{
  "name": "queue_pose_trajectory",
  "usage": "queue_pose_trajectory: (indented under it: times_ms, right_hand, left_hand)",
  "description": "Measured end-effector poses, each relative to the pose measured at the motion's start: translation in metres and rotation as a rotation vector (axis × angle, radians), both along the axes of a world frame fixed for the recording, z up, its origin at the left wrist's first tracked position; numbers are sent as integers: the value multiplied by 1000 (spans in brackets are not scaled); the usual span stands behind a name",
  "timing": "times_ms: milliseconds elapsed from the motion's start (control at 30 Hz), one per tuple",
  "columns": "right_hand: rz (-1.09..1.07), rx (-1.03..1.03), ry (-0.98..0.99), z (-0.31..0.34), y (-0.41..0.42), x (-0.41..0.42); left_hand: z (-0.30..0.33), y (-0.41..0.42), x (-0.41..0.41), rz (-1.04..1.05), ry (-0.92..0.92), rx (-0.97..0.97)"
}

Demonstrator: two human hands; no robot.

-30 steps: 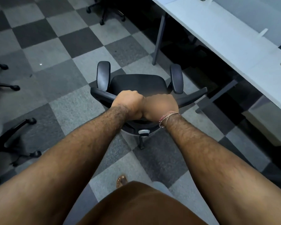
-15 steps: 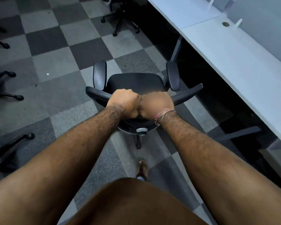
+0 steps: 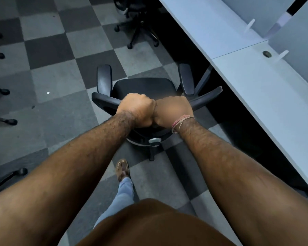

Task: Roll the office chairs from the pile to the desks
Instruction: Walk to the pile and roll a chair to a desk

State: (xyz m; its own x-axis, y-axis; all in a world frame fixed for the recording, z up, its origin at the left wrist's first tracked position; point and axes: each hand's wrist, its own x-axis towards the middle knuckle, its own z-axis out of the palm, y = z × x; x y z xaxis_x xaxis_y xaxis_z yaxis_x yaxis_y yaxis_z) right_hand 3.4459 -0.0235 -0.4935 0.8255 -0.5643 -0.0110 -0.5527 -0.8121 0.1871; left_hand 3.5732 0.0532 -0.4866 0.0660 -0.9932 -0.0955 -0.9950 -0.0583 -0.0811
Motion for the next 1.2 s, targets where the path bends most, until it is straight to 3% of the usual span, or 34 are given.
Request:
queue_pose_trajectory:
  times_ms: [500, 1200]
  right_hand:
    - [-105, 25, -4, 2, -154, 194]
    - [-120, 16, -52, -6, -388, 368]
  left_hand:
    - [1, -171, 202, -97, -23, 38]
    - [-4, -408, 378, -123, -32, 4]
